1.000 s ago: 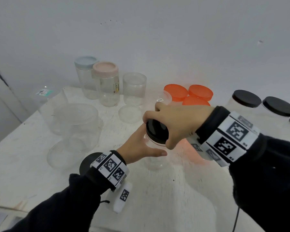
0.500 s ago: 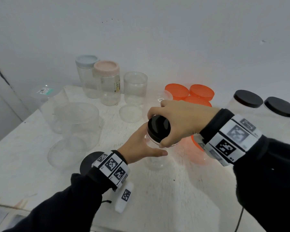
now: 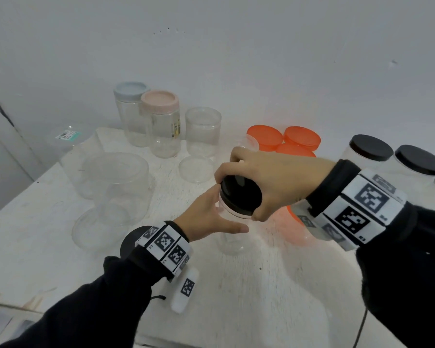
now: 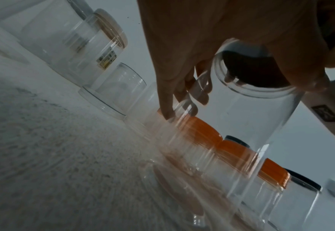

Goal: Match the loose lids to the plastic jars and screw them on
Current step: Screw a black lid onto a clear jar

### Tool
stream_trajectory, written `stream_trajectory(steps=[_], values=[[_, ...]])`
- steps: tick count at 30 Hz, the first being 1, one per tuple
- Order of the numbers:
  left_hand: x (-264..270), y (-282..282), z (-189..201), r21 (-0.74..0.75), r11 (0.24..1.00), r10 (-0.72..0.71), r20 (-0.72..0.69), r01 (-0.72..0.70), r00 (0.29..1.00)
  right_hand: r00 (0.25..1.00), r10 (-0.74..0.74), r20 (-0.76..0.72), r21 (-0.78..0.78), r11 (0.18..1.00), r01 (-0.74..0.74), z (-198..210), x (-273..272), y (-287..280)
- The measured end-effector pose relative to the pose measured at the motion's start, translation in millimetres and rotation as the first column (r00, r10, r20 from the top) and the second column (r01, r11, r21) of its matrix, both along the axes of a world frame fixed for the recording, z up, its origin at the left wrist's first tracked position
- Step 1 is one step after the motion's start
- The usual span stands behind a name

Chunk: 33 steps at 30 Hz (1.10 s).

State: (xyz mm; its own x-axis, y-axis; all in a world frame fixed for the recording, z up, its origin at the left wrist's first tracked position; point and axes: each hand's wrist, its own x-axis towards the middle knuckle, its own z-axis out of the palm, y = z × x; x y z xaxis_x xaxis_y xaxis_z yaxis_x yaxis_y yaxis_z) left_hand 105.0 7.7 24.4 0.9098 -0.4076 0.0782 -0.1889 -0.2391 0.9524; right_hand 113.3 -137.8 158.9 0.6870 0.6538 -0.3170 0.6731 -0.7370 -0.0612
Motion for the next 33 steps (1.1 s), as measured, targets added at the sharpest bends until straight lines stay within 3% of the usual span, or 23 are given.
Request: stream_trajectory(steps=[11,14,26,28,30,33], values=[[0,1,0,0.017,1.0,-0.012,-0.005,0.012,1.0,0.997,0.009,-0.079,-0.032,0.999,-0.011,-1,2,2],[-1,0,1,0.021,1.0,0.01,-0.003,-0.01,1.0,1.0,0.012,-0.022,-0.04,0.999,-0.013,-2,3,3],[-7,-6,0,-0.029,0.998,0.052,0.038,-0.051,0.998,0.941,-0.207,0.268,0.008,0.977,0.212,-18,-11,13],[-6,-5,-1,-0.033,0.998,0.048,0.028,-0.047,0.998,0.956,-0.196,0.217,-0.039,0.977,0.209,-14,-9,6],[-7,-5,0,-0.027,0.998,0.059,0.028,-0.058,0.998,0.984,-0.175,0.029,-0.07,0.982,0.177,-5,-6,-2],[-7,-5,1,-0.02,0.998,0.057,0.055,-0.056,0.997,0.994,-0.031,-0.107,-0.07,0.997,0.024,1,-3,-3]])
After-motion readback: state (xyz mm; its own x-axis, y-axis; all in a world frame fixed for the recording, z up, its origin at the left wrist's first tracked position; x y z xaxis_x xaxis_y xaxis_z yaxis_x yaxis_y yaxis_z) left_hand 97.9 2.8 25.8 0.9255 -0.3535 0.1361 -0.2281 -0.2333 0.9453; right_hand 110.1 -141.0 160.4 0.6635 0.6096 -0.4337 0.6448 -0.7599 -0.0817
